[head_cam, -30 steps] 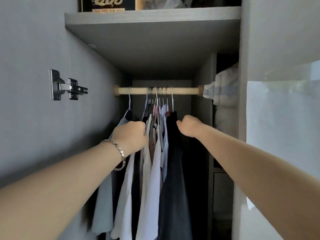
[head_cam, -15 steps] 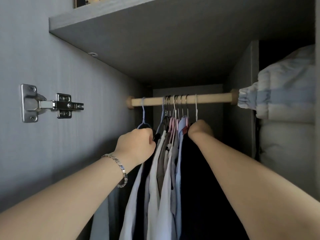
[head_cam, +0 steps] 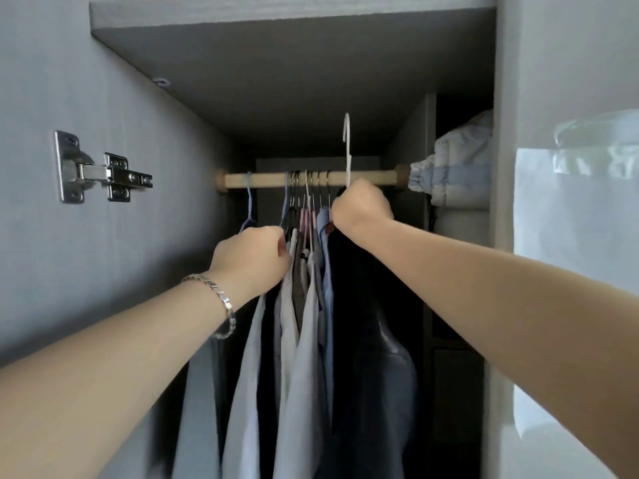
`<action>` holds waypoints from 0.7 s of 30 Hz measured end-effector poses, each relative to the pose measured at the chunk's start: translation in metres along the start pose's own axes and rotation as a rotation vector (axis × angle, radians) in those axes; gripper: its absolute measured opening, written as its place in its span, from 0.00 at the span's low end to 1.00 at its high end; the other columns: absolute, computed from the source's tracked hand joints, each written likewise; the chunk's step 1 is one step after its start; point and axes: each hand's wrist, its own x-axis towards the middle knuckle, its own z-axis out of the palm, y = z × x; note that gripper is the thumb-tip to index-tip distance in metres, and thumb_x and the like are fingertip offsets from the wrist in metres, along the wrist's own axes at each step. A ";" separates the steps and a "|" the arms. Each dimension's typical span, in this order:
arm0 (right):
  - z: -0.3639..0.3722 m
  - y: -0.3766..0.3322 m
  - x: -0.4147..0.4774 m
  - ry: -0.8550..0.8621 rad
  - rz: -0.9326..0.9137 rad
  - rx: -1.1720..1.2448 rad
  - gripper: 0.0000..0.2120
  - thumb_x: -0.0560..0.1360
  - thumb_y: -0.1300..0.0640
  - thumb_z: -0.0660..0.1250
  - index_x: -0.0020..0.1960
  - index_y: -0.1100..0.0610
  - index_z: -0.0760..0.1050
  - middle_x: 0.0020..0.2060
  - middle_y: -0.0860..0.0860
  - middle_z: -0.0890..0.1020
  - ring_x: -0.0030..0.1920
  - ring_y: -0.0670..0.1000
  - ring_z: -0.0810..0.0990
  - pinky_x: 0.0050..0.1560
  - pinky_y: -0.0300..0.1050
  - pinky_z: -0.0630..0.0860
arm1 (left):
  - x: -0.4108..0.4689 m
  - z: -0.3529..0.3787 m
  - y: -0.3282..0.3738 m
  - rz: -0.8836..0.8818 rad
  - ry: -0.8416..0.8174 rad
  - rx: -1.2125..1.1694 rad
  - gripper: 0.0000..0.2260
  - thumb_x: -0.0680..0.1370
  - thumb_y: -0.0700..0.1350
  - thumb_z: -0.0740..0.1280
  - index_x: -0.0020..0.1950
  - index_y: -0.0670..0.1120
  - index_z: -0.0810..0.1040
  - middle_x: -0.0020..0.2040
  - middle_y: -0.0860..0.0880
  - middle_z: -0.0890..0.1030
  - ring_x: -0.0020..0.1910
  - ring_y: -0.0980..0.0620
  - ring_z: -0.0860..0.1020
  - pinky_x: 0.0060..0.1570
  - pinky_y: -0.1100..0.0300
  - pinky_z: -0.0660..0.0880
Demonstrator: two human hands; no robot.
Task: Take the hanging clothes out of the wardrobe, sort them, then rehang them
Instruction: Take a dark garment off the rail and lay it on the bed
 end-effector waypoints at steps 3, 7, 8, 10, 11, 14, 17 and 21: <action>-0.023 0.007 -0.050 -0.027 -0.005 -0.086 0.12 0.79 0.61 0.57 0.59 0.64 0.72 0.50 0.57 0.77 0.50 0.57 0.77 0.43 0.43 0.69 | -0.023 -0.004 0.007 0.043 -0.069 -0.087 0.09 0.79 0.47 0.58 0.53 0.46 0.77 0.49 0.47 0.79 0.47 0.45 0.78 0.44 0.56 0.74; -0.051 0.029 -0.123 -0.134 0.016 -0.207 0.09 0.80 0.61 0.53 0.55 0.59 0.70 0.49 0.60 0.75 0.50 0.60 0.74 0.45 0.44 0.66 | -0.062 -0.007 0.024 0.124 -0.176 -0.098 0.09 0.79 0.46 0.57 0.50 0.45 0.75 0.47 0.46 0.78 0.44 0.45 0.76 0.39 0.57 0.70; -0.057 0.037 -0.143 -0.163 0.033 -0.230 0.06 0.80 0.60 0.52 0.50 0.56 0.68 0.45 0.57 0.73 0.47 0.58 0.72 0.45 0.44 0.65 | -0.073 -0.009 0.030 0.144 -0.209 -0.104 0.08 0.79 0.46 0.58 0.49 0.45 0.75 0.46 0.46 0.78 0.44 0.46 0.76 0.38 0.58 0.69; -0.072 0.054 -0.178 -0.203 0.078 -0.262 0.09 0.80 0.58 0.52 0.41 0.53 0.63 0.39 0.53 0.70 0.44 0.54 0.69 0.44 0.45 0.66 | -0.097 -0.009 0.044 0.194 -0.270 -0.134 0.07 0.79 0.46 0.59 0.44 0.45 0.74 0.43 0.47 0.77 0.41 0.47 0.74 0.34 0.59 0.66; -0.082 0.064 -0.195 -0.219 0.113 -0.272 0.12 0.80 0.57 0.52 0.38 0.52 0.62 0.38 0.52 0.70 0.43 0.54 0.69 0.42 0.44 0.67 | -0.110 -0.009 0.052 0.223 -0.290 -0.148 0.07 0.78 0.46 0.59 0.42 0.46 0.73 0.41 0.48 0.77 0.40 0.48 0.75 0.33 0.60 0.65; -0.123 0.094 -0.248 -0.258 0.236 -0.249 0.17 0.79 0.57 0.54 0.32 0.54 0.60 0.31 0.51 0.68 0.33 0.51 0.67 0.31 0.42 0.63 | -0.148 -0.007 0.080 0.302 -0.340 -0.172 0.07 0.77 0.45 0.59 0.43 0.47 0.74 0.40 0.49 0.78 0.39 0.49 0.75 0.31 0.61 0.64; -0.170 0.123 -0.312 -0.268 0.361 -0.240 0.17 0.79 0.56 0.56 0.31 0.54 0.62 0.28 0.50 0.68 0.28 0.49 0.65 0.30 0.42 0.60 | -0.191 -0.004 0.118 0.379 -0.400 -0.189 0.07 0.77 0.45 0.58 0.44 0.48 0.74 0.40 0.51 0.78 0.37 0.52 0.74 0.30 0.60 0.64; -0.236 0.156 -0.404 -0.191 0.511 -0.317 0.13 0.79 0.51 0.56 0.37 0.48 0.69 0.37 0.48 0.76 0.34 0.51 0.73 0.35 0.42 0.67 | -0.251 0.003 0.182 0.545 -0.446 -0.215 0.07 0.77 0.45 0.57 0.46 0.49 0.74 0.44 0.51 0.79 0.41 0.50 0.76 0.36 0.59 0.68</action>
